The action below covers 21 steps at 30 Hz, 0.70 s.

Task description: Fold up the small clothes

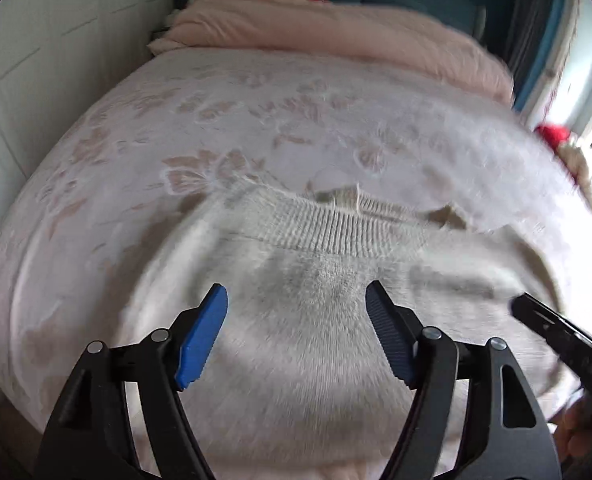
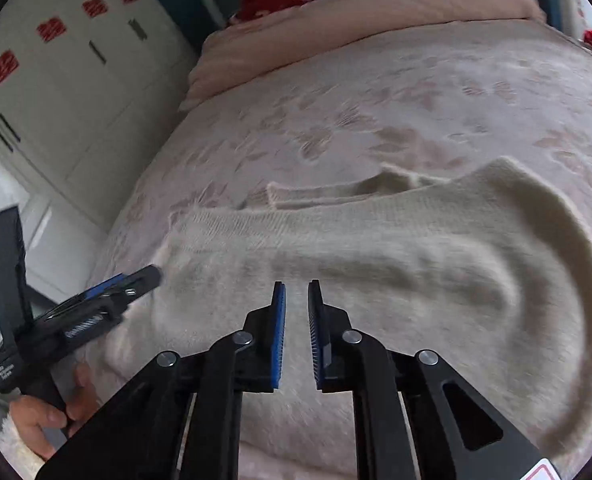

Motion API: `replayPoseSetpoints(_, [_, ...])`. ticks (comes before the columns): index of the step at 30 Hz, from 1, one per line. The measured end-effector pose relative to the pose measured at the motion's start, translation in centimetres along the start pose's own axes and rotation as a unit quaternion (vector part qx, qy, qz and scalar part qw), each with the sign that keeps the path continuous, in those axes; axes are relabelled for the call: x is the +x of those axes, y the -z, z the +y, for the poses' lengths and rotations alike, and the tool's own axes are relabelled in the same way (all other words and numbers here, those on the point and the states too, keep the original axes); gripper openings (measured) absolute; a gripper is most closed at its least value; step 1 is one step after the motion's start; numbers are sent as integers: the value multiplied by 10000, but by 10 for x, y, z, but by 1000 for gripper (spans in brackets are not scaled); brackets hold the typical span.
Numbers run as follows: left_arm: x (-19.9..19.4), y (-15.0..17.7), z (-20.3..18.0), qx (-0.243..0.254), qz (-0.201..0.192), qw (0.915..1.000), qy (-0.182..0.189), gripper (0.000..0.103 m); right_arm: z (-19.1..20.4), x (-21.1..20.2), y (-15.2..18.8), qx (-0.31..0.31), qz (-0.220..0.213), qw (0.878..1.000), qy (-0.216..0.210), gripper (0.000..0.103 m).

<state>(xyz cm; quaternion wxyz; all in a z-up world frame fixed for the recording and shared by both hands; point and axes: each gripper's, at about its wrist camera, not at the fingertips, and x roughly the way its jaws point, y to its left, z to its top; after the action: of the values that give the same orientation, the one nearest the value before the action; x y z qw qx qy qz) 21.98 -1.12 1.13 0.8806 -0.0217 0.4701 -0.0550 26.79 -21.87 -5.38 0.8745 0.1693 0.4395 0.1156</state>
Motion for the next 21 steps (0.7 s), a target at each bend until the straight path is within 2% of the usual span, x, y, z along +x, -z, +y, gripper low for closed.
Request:
replayPoseSetpoints(3, [55, 2, -2, 25, 444, 9988, -220, 68, -6, 54, -8, -129, 383, 9988, 286, 9])
replayPoseSetpoints(4, [67, 4, 3, -34, 543, 9982, -249, 70, -20, 62, -12, -149, 360, 9983, 429, 0])
replayPoseSetpoints(6, [67, 6, 9, -50, 433, 9989, -182, 70, -56, 55, -21, 221, 128, 9985, 479, 0])
replayPoseSetpoints(8, [69, 7, 15, -4, 436, 9990, -81, 71, -95, 36, -25, 879, -116, 9927, 819, 0])
replayPoseSetpoints(9, [70, 7, 16, 5, 438, 9990, -43, 72, -110, 24, -26, 1103, -243, 9899, 853, 0])
replayPoseSetpoints(10, [71, 7, 16, 23, 433, 9991, -34, 74, -115, 16, -26, 1093, -277, 9893, 924, 9])
replayPoseSetpoints(11, [73, 7, 15, 74, 421, 9991, -49, 75, -114, 11, -26, 905, -245, 9912, 934, 9])
replayPoseSetpoints(12, [74, 7, 15, 109, 407, 9991, -77, 77, -109, 12, -23, 510, -129, 9943, 930, 9])
replayPoseSetpoints(13, [75, 7, 13, 130, 389, 9991, -114, 78, -110, 16, -21, 199, -17, 9930, 1163, 2])
replayPoseSetpoints(14, [76, 8, 11, 160, 368, 9991, -155, 79, -117, 20, -17, -21, 79, 9889, 1486, 0])
replayPoseSetpoints(16, [77, 8, 9, 199, 356, 9990, -183, 80, -146, 12, -13, 502, -19, 9923, 1133, 0])
replayPoseSetpoints(17, [77, 7, 9, 226, 356, 9989, -189, 80, -155, 4, -15, 859, -138, 9899, 1117, 0])
replayPoseSetpoints(18, [77, 7, 10, 239, 358, 9989, -182, 80, -155, -5, -19, 1020, -296, 9861, 1279, 0])
replayPoseSetpoints(20, [77, 7, 10, 268, 359, 9989, -170, 80, -150, -11, -25, 798, -493, 9867, 1327, 6])
replayPoseSetpoints(21, [77, 7, 10, 274, 361, 9988, -177, 80, -153, -7, -28, 718, -380, 9858, 1472, 7])
